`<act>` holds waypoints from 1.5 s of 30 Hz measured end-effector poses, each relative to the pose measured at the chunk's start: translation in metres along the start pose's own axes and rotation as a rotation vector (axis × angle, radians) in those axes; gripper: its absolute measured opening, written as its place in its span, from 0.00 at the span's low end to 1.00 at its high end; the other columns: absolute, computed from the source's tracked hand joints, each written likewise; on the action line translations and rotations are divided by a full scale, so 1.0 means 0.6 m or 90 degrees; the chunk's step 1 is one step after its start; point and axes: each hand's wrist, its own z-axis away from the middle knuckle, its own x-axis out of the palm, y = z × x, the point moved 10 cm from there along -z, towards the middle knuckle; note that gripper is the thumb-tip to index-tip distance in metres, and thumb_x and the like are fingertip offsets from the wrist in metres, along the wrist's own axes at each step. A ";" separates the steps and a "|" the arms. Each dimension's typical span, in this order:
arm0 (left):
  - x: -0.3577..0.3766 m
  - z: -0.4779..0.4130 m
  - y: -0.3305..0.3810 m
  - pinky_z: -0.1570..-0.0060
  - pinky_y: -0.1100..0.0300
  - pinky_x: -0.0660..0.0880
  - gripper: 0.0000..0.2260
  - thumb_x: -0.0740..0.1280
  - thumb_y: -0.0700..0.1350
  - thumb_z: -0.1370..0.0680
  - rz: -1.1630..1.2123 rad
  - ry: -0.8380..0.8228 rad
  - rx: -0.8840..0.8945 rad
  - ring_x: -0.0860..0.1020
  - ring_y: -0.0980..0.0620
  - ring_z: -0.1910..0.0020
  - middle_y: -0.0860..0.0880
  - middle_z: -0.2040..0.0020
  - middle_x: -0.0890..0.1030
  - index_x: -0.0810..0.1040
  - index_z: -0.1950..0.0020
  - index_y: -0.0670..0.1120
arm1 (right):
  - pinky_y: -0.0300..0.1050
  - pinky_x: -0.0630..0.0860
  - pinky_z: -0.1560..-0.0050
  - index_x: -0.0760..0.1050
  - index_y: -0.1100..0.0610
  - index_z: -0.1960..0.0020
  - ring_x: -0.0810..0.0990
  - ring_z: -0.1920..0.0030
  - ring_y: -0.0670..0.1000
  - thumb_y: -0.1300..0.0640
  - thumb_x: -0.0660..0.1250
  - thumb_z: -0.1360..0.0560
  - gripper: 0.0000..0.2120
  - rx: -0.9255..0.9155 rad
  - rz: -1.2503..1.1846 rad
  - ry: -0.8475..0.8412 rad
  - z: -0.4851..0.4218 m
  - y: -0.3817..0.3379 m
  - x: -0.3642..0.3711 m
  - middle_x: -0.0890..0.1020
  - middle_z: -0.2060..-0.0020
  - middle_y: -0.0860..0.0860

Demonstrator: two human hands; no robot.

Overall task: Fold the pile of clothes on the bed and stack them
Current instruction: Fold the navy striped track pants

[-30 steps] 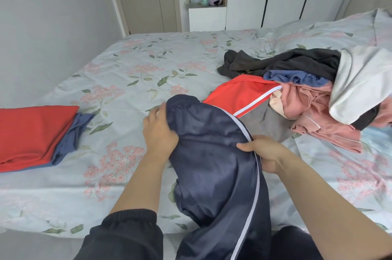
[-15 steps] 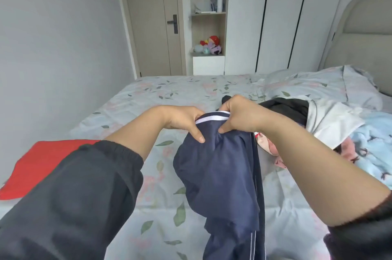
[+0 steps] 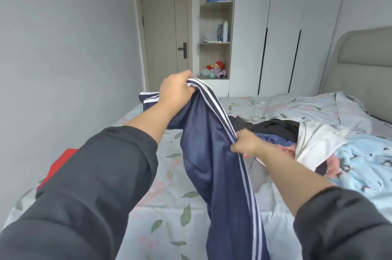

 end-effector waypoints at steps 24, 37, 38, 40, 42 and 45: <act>0.071 0.079 -0.233 0.56 0.56 0.70 0.29 0.46 0.66 0.21 -0.560 -0.477 0.122 0.76 0.47 0.51 0.48 0.49 0.80 0.78 0.46 0.48 | 0.44 0.60 0.67 0.65 0.53 0.62 0.73 0.59 0.58 0.58 0.59 0.29 0.04 -0.247 0.622 0.204 -0.041 -0.150 -0.155 0.80 0.57 0.57; 0.474 0.490 -0.281 0.27 0.39 0.41 0.27 0.43 0.60 0.18 -0.274 -0.672 -0.252 0.39 0.43 0.23 0.47 0.21 0.40 0.39 0.22 0.54 | 0.59 0.44 0.26 0.43 0.54 0.22 0.46 0.23 0.57 0.44 0.47 0.19 0.29 0.058 0.490 -0.118 -0.075 0.272 0.308 0.47 0.23 0.55; 0.483 0.499 -0.280 0.27 0.40 0.40 0.26 0.42 0.59 0.18 -0.274 -0.657 -0.265 0.38 0.43 0.23 0.47 0.21 0.39 0.39 0.22 0.54 | 0.57 0.45 0.26 0.45 0.54 0.22 0.47 0.23 0.56 0.45 0.47 0.19 0.29 0.047 0.464 -0.106 -0.068 0.278 0.312 0.49 0.23 0.55; 0.487 0.499 -0.280 0.27 0.41 0.40 0.25 0.42 0.57 0.18 -0.280 -0.606 -0.289 0.38 0.44 0.23 0.47 0.21 0.40 0.40 0.22 0.54 | 0.57 0.46 0.25 0.50 0.54 0.22 0.50 0.24 0.55 0.47 0.51 0.19 0.28 0.004 0.411 -0.069 -0.062 0.270 0.304 0.52 0.23 0.54; 0.490 0.492 -0.271 0.27 0.40 0.40 0.25 0.44 0.55 0.17 -0.267 -0.572 -0.304 0.39 0.45 0.23 0.48 0.21 0.42 0.43 0.21 0.54 | 0.57 0.46 0.26 0.57 0.55 0.24 0.52 0.24 0.54 0.50 0.56 0.20 0.26 -0.018 0.383 0.021 -0.054 0.258 0.268 0.56 0.24 0.54; 0.514 0.481 -0.231 0.28 0.39 0.41 0.24 0.46 0.55 0.17 -0.200 -0.576 -0.271 0.41 0.46 0.23 0.49 0.21 0.45 0.48 0.21 0.53 | 0.59 0.54 0.29 0.66 0.59 0.31 0.62 0.29 0.59 0.52 0.61 0.24 0.23 0.096 0.335 0.249 -0.016 0.290 0.171 0.67 0.31 0.58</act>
